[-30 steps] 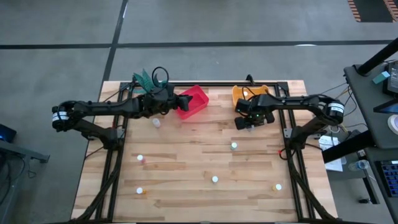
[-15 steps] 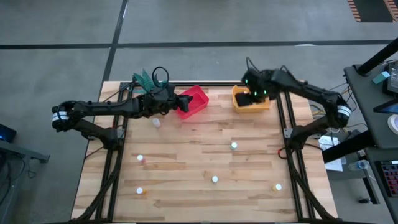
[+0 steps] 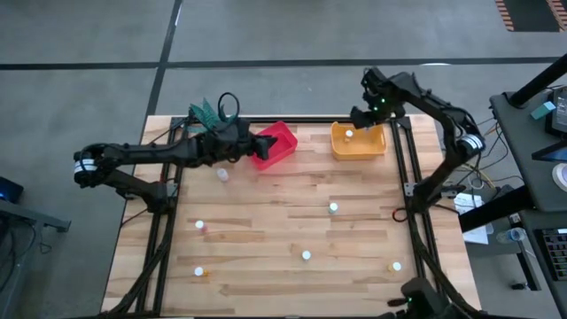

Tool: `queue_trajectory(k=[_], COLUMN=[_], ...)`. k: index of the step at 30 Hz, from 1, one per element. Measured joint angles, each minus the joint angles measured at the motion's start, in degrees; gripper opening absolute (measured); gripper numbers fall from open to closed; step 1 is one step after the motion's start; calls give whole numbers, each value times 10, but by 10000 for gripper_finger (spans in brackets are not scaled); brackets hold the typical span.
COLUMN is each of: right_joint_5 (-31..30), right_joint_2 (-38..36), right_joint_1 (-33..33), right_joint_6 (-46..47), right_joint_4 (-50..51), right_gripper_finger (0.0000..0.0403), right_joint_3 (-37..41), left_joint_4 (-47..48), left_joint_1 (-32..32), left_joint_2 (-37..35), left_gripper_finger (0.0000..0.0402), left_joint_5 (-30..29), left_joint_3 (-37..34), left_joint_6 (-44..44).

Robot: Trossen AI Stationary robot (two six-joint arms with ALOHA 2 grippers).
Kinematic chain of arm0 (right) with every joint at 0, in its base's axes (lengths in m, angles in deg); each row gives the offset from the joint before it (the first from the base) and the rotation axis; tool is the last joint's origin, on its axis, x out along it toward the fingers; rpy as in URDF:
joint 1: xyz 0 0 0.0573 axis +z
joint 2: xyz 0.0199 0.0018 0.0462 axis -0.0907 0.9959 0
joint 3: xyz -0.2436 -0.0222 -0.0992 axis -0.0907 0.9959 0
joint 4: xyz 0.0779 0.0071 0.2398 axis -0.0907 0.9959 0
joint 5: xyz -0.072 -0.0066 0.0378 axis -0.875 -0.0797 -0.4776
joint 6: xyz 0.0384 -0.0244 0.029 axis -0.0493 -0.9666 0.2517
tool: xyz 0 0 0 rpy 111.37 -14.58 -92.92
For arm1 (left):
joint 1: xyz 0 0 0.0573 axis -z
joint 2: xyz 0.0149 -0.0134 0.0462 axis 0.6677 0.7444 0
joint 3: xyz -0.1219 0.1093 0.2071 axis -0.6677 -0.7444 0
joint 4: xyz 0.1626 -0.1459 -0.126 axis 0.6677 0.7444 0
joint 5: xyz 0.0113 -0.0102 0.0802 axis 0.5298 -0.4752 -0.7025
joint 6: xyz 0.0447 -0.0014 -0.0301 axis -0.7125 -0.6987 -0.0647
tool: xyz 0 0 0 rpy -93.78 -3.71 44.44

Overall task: Pick and place medicine bottles into bin by pill shape (circle, oval)
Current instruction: Put the blue capsule bottle into the yellow bin

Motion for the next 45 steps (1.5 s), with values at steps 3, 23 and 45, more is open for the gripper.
queue_trajectory(k=[3, 23, 45], right_joint_5=[0, -10, -41], right_joint_2=[14, 11, 30], right_joint_1=[-8, 7, 8], right_joint_6=[-2, 23, 32], right_joint_4=[-15, -107, -122], right_gripper_finger=[104, 105, 137], right_joint_3=[0, 108, 121], left_joint_4=[0, 0, 0], left_joint_1=[0, -1, -1], left_joint_2=[-1, -3, -3], left_gripper_finger=[132, 132, 132], left_joint_5=[7, 7, 5], left_joint_3=[16, 34, 34], left_joint_6=[0, -6, -6])
